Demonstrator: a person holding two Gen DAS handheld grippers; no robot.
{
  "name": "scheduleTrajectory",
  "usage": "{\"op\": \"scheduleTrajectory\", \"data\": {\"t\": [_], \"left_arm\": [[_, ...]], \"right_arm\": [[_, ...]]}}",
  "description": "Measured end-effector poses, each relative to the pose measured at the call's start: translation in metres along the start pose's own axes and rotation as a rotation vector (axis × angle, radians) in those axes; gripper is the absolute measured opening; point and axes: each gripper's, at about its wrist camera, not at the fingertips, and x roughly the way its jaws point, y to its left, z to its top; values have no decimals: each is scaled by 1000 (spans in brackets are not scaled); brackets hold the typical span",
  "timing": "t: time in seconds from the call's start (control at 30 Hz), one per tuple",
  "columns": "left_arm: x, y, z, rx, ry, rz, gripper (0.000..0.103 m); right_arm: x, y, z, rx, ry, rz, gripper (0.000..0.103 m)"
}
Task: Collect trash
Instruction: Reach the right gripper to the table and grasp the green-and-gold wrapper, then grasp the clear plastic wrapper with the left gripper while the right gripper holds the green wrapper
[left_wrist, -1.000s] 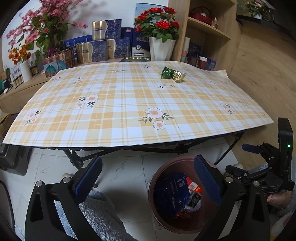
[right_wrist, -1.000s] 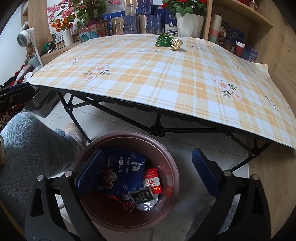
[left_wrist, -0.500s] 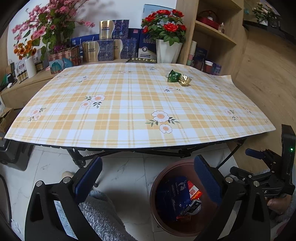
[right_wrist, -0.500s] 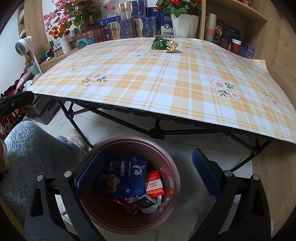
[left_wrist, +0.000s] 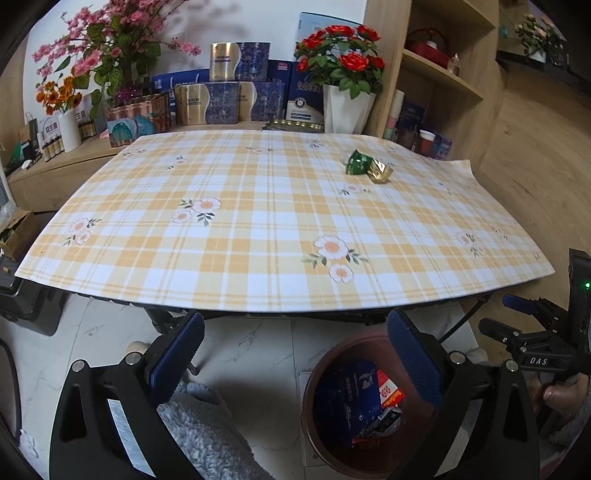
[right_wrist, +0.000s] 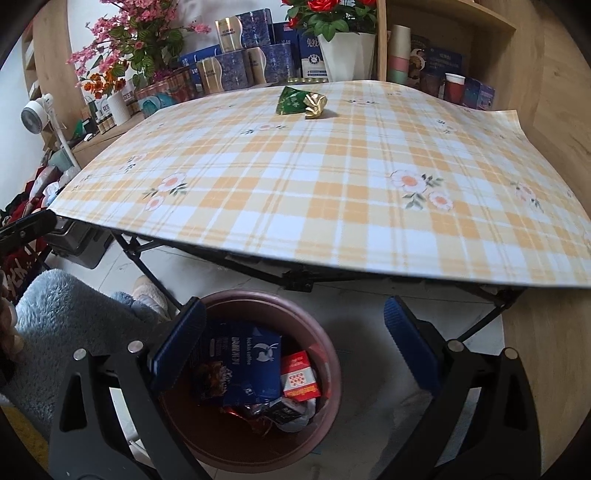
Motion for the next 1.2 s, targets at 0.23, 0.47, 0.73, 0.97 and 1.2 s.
{"op": "scheduleTrajectory", "data": {"t": [0.23, 0.47, 0.73, 0.97, 1.2], "left_arm": [[15, 12, 24, -40, 4, 17, 97], [36, 18, 45, -68, -14, 13, 97], [52, 28, 57, -75, -12, 25, 97], [68, 40, 65, -84, 7, 20, 97], [97, 24, 96, -45, 41, -86, 97]], "right_arm": [[17, -13, 74, -124, -14, 49, 95], [86, -13, 185, -295, -81, 19, 94], [195, -10, 250, -335, 43, -40, 65], [210, -11, 251, -306, 73, 27, 27], [160, -44, 223, -146, -22, 112, 26]]}}
